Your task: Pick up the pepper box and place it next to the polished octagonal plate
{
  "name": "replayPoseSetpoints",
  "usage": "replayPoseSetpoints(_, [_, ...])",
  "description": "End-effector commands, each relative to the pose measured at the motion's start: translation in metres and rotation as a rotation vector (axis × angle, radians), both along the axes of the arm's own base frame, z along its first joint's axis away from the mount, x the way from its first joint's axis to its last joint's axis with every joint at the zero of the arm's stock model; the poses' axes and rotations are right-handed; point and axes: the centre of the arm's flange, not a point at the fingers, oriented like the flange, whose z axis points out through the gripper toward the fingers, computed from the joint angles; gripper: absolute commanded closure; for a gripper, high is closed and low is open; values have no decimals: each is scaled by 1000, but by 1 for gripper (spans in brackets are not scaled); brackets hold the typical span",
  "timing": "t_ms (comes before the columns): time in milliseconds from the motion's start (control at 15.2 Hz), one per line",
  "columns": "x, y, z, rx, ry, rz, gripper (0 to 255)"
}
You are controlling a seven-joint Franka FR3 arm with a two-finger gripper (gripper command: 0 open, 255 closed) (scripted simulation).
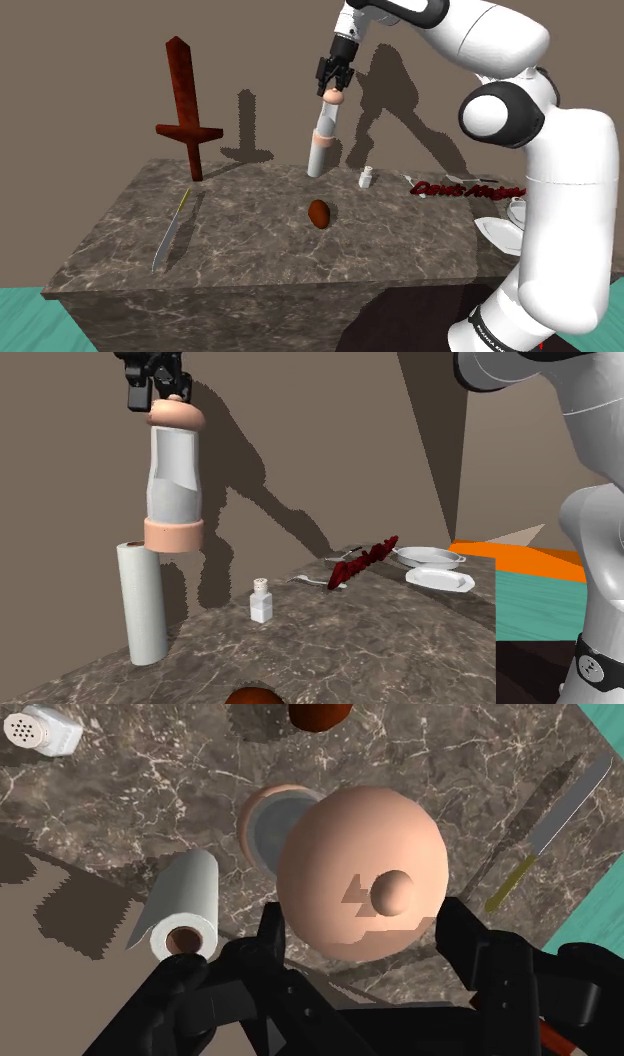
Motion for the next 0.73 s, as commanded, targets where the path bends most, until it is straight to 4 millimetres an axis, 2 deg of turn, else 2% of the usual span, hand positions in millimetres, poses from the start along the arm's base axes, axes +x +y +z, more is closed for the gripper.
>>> replayPoseSetpoints(0, [0, 0, 11, 0, 0, 0, 255])
replayPoseSetpoints(264, [0, 0, 29, 0, 0, 0, 255])
replayPoseSetpoints(660, [-67, -42, 30, 0, 0, 0, 255])
